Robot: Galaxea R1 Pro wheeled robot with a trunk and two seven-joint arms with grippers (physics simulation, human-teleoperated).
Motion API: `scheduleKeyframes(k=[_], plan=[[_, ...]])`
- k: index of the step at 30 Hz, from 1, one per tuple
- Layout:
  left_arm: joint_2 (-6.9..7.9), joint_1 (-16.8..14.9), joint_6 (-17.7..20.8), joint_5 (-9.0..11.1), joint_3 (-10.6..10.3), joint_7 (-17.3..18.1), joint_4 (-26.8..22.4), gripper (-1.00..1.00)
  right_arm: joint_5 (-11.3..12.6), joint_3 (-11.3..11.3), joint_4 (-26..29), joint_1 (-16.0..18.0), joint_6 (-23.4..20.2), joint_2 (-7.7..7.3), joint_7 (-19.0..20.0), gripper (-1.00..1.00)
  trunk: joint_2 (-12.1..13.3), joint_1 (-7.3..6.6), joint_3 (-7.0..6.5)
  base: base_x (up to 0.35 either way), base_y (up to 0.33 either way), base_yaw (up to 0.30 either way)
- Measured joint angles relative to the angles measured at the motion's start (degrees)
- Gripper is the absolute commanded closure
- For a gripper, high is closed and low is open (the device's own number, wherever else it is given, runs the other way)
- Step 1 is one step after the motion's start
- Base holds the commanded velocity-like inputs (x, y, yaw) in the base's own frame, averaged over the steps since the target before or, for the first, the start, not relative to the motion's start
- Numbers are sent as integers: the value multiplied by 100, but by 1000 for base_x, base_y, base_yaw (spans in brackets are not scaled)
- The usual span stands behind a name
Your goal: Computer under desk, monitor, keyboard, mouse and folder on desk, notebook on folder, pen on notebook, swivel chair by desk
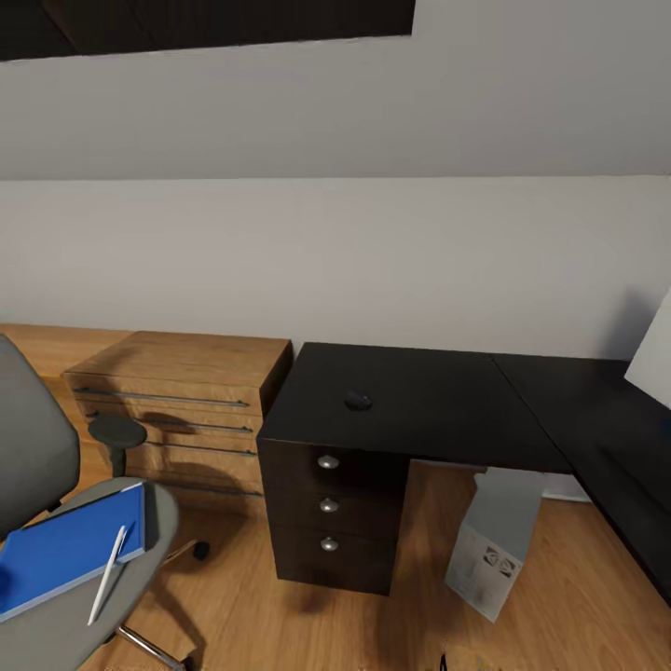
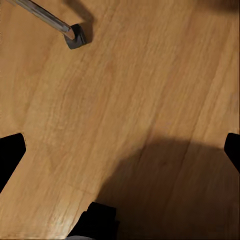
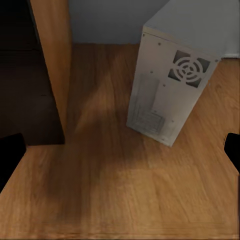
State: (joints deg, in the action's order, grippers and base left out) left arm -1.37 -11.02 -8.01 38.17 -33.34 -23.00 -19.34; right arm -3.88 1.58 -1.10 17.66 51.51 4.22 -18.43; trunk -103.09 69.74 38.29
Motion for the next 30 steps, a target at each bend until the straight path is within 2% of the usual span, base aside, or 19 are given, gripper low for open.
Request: scheduleKeyframes(k=[5, 16, 23, 28, 30], plan=[[-5, 0, -3, -1, -1, 0, 8, -100, 0, -6, -1, -5, -191, 6, 4, -100, 0, 1, -4, -323, 0, 0], [-6, 2, -6, 4, 0, -1, 8, -100, 0, -7, -1, -6, -245, 23, 5, -100, 0, 1, -5, -325, 51, -5], [-9, 1, -52, 1, 9, 2, 9, -100, -1, -7, -1, -6, -244, 32, 11, -100, 0, -3, -15, -74, 15, -175], [-15, 1, -476, 44, 17, -5, 9, -100, -3, -10, -1, -6, -247, 34, 296, -100, 199, -112, -110, -6, 1, -77], [-53, 1, -488, 36, 16, -2, 9, -100, -1, -7, -1, -6, -246, 34, 309, -100, 279, -156, -146, 0, 0, -6]])
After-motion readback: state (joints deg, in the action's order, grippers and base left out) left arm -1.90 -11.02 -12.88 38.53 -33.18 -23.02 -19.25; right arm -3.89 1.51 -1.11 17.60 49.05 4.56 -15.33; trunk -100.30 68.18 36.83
